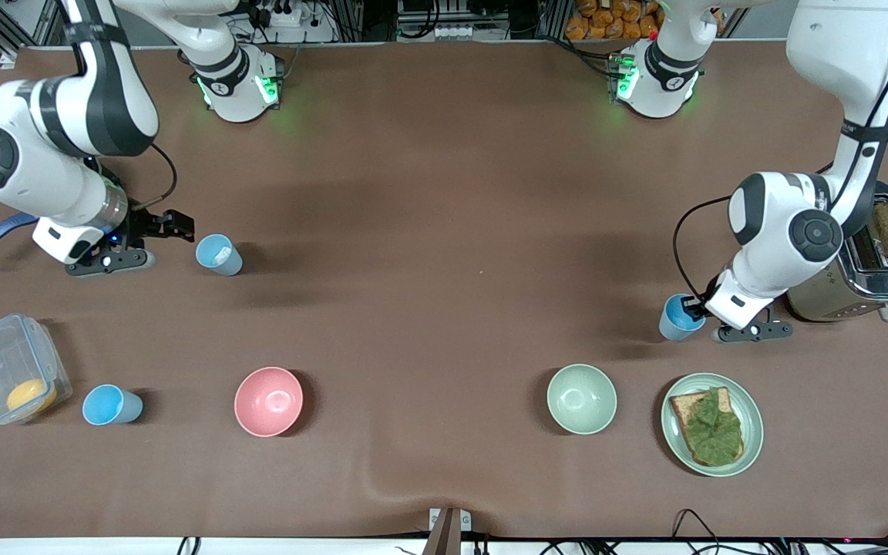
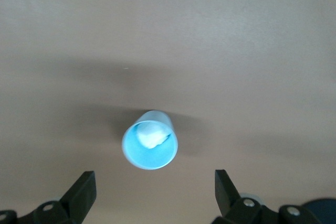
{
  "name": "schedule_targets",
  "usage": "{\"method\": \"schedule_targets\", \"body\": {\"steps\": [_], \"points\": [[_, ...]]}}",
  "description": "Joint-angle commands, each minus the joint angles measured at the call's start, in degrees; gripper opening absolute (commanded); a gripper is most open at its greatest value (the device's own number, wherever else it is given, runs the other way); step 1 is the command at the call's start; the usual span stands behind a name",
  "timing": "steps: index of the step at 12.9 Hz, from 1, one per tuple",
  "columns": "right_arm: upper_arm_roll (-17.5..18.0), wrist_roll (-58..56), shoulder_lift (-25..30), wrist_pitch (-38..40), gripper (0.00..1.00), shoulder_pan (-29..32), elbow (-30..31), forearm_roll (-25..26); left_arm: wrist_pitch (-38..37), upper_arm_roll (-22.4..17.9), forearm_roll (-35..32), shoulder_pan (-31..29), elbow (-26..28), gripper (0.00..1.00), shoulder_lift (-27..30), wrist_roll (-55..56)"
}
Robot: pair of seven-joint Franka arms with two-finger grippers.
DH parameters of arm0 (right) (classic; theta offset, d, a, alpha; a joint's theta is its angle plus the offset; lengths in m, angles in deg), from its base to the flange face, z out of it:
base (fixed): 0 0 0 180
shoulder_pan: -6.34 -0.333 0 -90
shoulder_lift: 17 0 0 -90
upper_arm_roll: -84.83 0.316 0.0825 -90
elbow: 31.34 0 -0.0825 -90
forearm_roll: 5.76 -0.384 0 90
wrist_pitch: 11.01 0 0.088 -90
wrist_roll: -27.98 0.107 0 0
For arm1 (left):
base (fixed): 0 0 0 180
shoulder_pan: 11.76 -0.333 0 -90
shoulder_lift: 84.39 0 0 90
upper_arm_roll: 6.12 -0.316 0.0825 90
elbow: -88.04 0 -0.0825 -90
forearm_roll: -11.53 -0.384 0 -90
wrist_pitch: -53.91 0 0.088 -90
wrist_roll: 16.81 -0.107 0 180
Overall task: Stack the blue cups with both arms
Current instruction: 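Lower the left gripper over its cup while the right gripper reaches another, then close the left gripper and the right gripper on the blue cups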
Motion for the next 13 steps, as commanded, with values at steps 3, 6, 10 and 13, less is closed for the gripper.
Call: {"method": "schedule_targets", "body": {"steps": [3,6,10,13], "points": [[0.2,-3.6,-2.0,-10.6,1.00,3.7,7.3,0.1,-6.9,4.7,-0.5,0.1,-1.8,0.00,3.4,4.1],[0.2,-3.6,-6.7,-16.0,1.00,4.4,7.7,0.1,-13.5,6.4,-0.9,0.1,-4.6,0.00,4.9,7.0],[0.3,-2.8,-10.8,-20.1,0.90,3.8,7.7,-0.1,-25.0,8.1,-1.0,0.2,-8.3,0.00,9.0,9.1],[0.3,-2.7,-11.4,-19.5,0.49,3.7,7.9,-0.6,-27.0,9.4,-1.0,0.3,-10.0,0.00,8.7,10.5]]}}
